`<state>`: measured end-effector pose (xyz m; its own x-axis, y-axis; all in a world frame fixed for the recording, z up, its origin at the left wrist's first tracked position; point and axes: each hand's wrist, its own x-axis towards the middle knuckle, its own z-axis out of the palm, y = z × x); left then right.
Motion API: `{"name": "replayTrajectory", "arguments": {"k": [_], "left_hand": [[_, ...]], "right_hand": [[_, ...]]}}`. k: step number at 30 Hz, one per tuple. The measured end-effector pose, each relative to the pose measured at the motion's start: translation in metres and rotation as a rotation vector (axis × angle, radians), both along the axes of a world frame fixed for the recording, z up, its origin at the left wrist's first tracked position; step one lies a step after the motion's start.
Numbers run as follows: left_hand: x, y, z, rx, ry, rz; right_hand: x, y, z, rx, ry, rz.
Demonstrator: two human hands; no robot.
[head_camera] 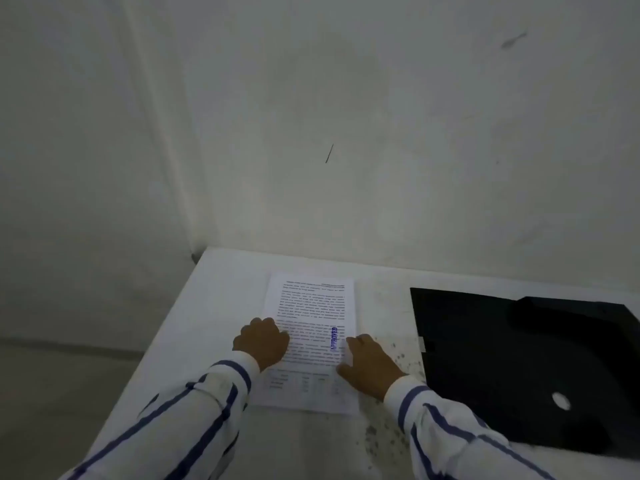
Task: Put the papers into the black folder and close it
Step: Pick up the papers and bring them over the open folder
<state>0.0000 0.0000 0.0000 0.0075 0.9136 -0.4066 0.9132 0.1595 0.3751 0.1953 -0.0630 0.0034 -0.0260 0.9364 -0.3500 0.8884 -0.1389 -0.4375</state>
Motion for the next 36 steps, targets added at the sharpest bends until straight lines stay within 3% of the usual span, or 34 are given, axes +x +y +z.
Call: {"name": "replayTrajectory", "arguments": {"k": [12, 17, 25, 32, 36], "left_hand": [[-0.012, 0.005, -0.03, -0.097, -0.135, 0.252], [-0.017, 0.018, -0.03, -0.16, -0.296, 0.338], [-0.014, 0.024, -0.021, -0.223, -0.399, 0.333], [-0.019, 0.019, -0.006, -0.263, -0.471, 0.31], [-0.025, 0.015, -0.004, -0.29, -0.544, 0.346]], "right_hand": [[-0.01, -0.006, -0.036, 0.007, -0.116, -0.012], [-0.009, -0.003, -0.039, -0.004, -0.14, 0.001], [-0.006, -0.001, -0.043, 0.007, -0.114, -0.022], [0.0, 0.004, -0.044, 0.027, 0.108, -0.293], [0.006, 0.008, -0.036, 0.003, 0.354, -0.482]]}}
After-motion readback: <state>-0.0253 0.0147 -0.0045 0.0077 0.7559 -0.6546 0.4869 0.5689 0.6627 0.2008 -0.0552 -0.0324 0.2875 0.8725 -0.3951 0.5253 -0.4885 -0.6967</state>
